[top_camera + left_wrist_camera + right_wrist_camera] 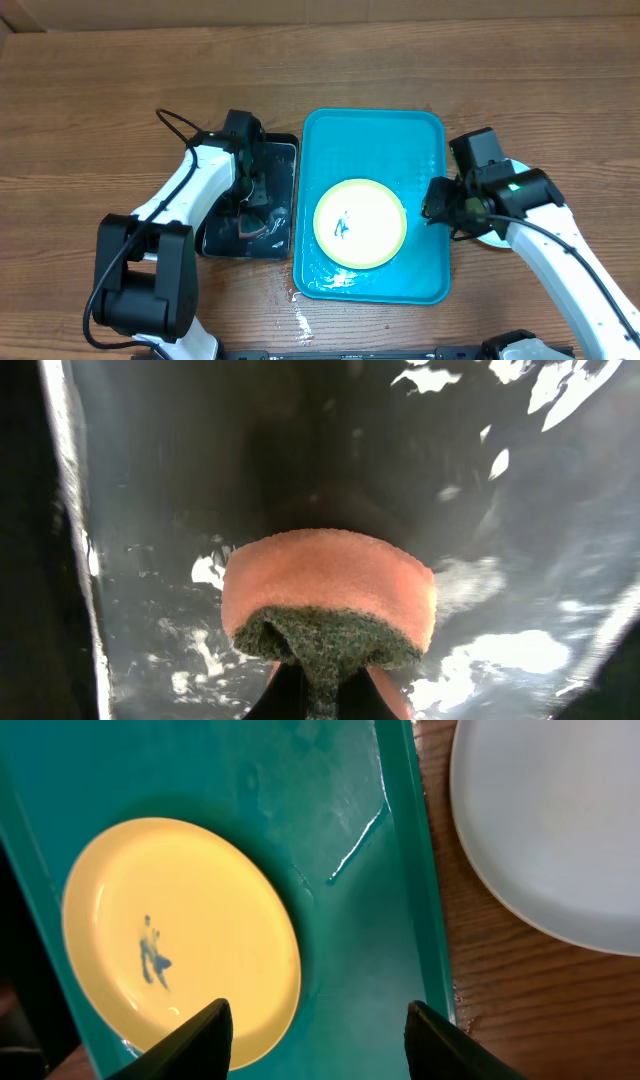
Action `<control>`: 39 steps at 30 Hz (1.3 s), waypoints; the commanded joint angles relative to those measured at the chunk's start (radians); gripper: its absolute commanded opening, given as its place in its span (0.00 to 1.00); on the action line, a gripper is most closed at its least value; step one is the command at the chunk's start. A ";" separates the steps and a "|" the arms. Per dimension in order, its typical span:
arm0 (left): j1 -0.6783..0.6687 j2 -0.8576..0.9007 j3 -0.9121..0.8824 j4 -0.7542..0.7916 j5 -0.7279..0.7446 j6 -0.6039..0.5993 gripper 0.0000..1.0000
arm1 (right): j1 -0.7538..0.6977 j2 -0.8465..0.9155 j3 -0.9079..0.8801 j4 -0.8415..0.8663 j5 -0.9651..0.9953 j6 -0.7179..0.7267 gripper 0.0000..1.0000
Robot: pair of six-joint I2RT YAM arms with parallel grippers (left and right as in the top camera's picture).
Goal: Clean dirty plates on tray and stack at the side
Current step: 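Grasp the sponge with the left gripper and lift it from the black tray, then move the sponge onto the yellow plate and begin scrubbing it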
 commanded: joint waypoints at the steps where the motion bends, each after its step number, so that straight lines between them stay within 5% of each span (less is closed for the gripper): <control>1: -0.006 0.017 0.006 -0.013 -0.021 0.001 0.04 | -0.003 0.058 -0.027 0.028 -0.016 -0.050 0.57; 12: -0.024 0.011 0.408 -0.320 0.047 0.001 0.04 | -0.001 0.200 -0.059 0.155 -0.186 -0.192 0.61; 21: -0.069 0.011 0.535 -0.374 0.061 0.000 0.04 | 0.004 0.312 -0.131 0.273 -0.200 -0.191 0.53; 26: -0.085 0.011 0.535 -0.359 0.129 0.000 0.04 | 0.025 0.341 -0.166 0.351 -0.200 -0.180 0.38; 31: -0.114 0.011 0.535 -0.340 0.140 -0.008 0.04 | 0.040 0.352 -0.178 0.377 -0.164 -0.142 0.08; 39: -0.270 0.026 0.453 -0.188 0.235 -0.085 0.04 | 0.040 0.352 -0.178 0.375 -0.140 -0.115 0.04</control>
